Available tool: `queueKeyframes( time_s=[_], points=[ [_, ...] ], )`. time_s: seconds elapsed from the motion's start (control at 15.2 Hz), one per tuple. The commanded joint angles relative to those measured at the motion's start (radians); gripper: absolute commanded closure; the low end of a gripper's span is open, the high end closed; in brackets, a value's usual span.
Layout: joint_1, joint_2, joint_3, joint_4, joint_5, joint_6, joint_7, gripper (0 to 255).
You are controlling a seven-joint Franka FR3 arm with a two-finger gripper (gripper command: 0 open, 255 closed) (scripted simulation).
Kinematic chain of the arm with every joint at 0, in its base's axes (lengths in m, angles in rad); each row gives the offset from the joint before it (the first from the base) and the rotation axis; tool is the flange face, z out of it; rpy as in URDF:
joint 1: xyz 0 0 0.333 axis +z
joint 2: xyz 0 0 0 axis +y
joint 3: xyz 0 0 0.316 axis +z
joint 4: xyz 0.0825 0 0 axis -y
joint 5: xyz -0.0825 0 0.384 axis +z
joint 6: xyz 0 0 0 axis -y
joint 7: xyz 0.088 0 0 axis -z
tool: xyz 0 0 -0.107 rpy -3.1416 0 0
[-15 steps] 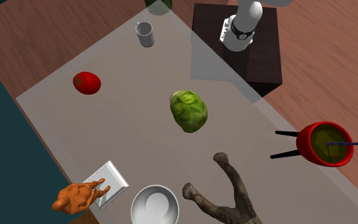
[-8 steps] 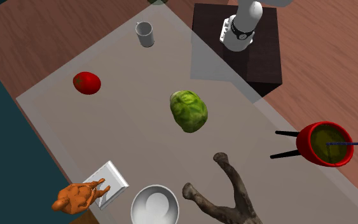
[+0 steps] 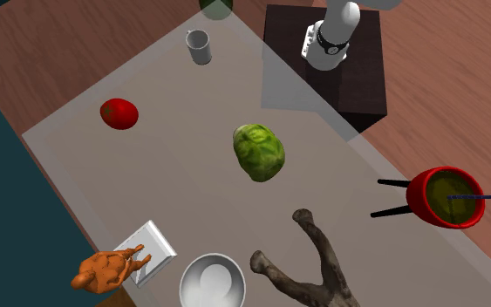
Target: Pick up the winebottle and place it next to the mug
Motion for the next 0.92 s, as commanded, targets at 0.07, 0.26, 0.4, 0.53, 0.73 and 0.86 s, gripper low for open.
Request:
queueKeyframes(
  time_s=[0.07,0.26,0.4,0.53,0.73,0.86],
  points=[
    [-0.012,-0.043,0.02,-0.083,-0.018,0.045,0.016,255],
    [-0.022,-0.079,0.034,-0.157,-0.032,0.087,0.028,255],
    [-0.028,-0.1,0.04,-0.204,-0.04,0.114,0.035,255],
    [-0.035,-0.12,0.045,-0.25,-0.047,0.14,0.042,255],
    [-0.044,-0.148,0.051,-0.314,-0.058,0.179,0.05,255],
    [-0.049,-0.165,0.053,-0.356,-0.065,0.204,0.055,255]
  ],
)
